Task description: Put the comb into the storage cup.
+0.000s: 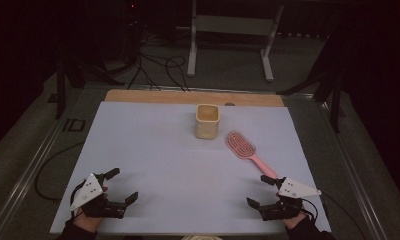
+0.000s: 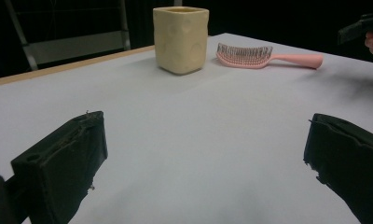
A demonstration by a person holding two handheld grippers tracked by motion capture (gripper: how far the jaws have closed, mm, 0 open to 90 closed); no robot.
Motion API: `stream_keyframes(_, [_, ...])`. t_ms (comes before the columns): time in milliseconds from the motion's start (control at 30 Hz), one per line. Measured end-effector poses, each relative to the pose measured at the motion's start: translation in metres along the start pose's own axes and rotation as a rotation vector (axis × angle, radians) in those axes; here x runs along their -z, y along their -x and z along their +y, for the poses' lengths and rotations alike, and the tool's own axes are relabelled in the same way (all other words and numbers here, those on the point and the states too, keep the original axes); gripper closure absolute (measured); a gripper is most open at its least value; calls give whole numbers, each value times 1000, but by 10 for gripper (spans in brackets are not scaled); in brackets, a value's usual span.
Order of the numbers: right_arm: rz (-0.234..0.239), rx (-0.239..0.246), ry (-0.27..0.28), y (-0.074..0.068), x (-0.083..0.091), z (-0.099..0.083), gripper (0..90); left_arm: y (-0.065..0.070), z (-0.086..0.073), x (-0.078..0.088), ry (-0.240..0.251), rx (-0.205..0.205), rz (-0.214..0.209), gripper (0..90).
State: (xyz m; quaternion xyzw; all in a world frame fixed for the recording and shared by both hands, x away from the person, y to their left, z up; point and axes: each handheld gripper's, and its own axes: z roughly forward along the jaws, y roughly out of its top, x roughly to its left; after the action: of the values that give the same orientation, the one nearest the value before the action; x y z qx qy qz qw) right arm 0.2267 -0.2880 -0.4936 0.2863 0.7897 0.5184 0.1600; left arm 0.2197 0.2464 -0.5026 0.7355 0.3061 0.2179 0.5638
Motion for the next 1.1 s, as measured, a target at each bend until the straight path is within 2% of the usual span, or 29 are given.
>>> stream_keyframes(200, [2, -4, 0, -2, 2, 8, 86, 0, 0, 0, 4, -1, -5, 1])
stream_keyframes(367, [3, 20, -1, -5, 5, 23, 86, 1, 0, 0, 8, 0, -7, 1])
stream_keyframes(733, [-41, 66, 1, 11, 14, 57, 89, 1, 1, 0, 15, 6, -10, 1])
stream_keyframes(1100, [-61, 50, -3, 29, 12, 66, 94, 1, 1, 0, 16, 2, -14, 1])
